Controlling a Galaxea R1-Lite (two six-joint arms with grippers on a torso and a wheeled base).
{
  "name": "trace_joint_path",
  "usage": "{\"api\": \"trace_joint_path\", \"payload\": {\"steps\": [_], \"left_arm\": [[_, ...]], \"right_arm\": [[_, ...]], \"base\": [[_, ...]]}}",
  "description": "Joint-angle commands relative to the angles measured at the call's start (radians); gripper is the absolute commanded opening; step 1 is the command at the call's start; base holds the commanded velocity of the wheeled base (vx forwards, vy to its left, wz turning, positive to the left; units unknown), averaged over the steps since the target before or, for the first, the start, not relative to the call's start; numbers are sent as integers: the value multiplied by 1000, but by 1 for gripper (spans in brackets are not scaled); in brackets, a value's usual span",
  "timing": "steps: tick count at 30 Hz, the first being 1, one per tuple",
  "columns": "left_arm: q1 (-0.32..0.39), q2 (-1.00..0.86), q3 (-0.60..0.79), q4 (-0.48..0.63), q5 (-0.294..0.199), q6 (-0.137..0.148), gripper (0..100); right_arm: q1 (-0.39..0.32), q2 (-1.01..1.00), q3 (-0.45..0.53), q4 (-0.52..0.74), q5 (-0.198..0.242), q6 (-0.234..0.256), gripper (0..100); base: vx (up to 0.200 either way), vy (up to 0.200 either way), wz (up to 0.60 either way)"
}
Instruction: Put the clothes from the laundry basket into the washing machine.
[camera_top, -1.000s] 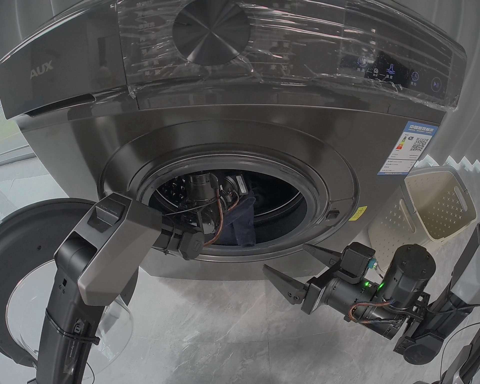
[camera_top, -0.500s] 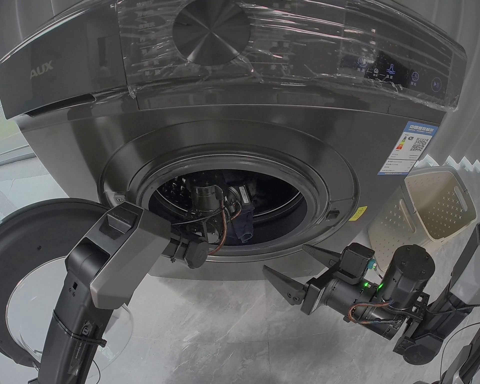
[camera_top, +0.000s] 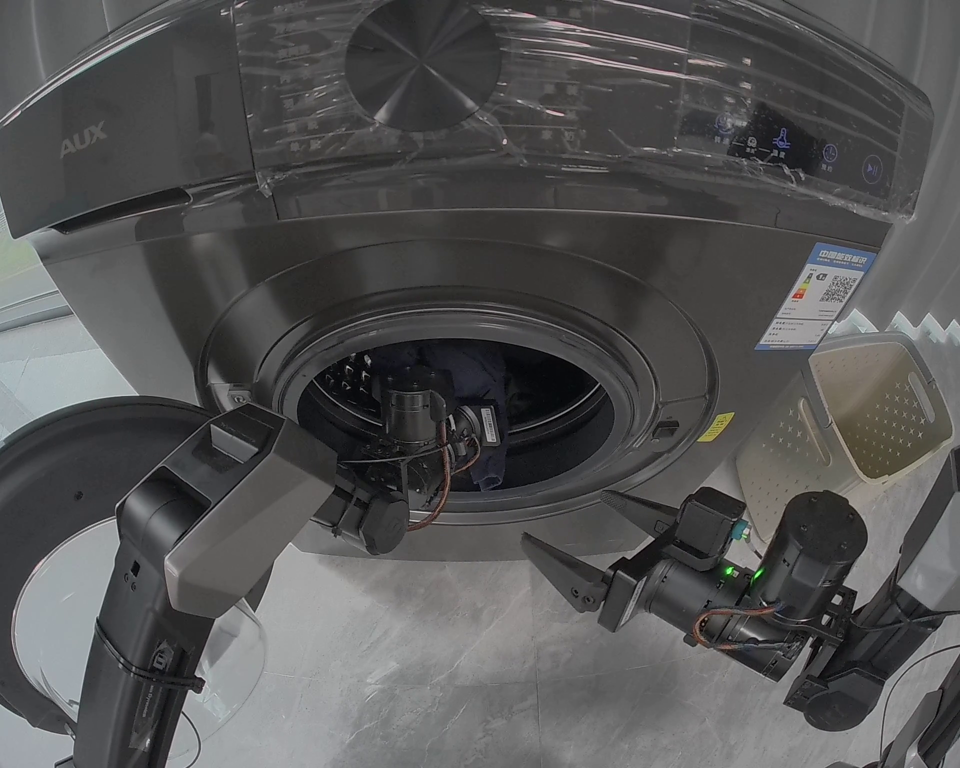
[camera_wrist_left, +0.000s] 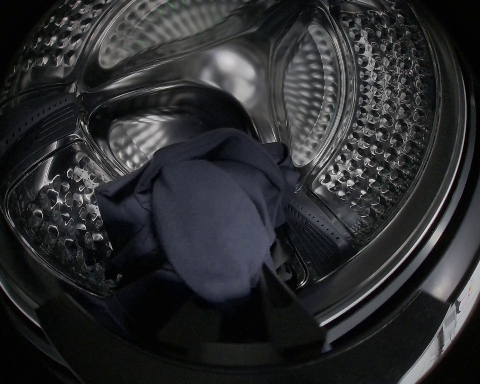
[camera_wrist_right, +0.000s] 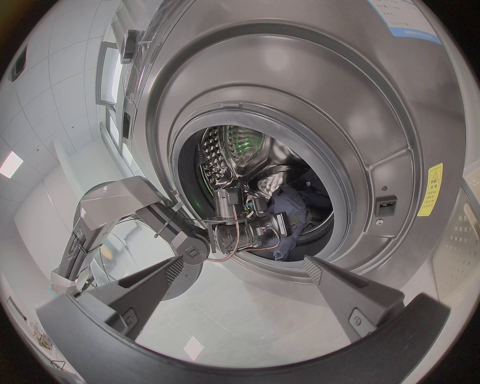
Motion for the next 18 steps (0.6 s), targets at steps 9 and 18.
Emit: {"api": "trace_joint_path", "payload": {"steps": [9,18], "left_arm": [[23,69,-255,-5,29,-29,0],[32,161,-411,-16,47,-29,0]], "right_arm": [[1,0,-10,-2,0,0,100],[1,-1,-10,-2,0,0,100]], "base": [[0,0,0],[0,0,0]]}}
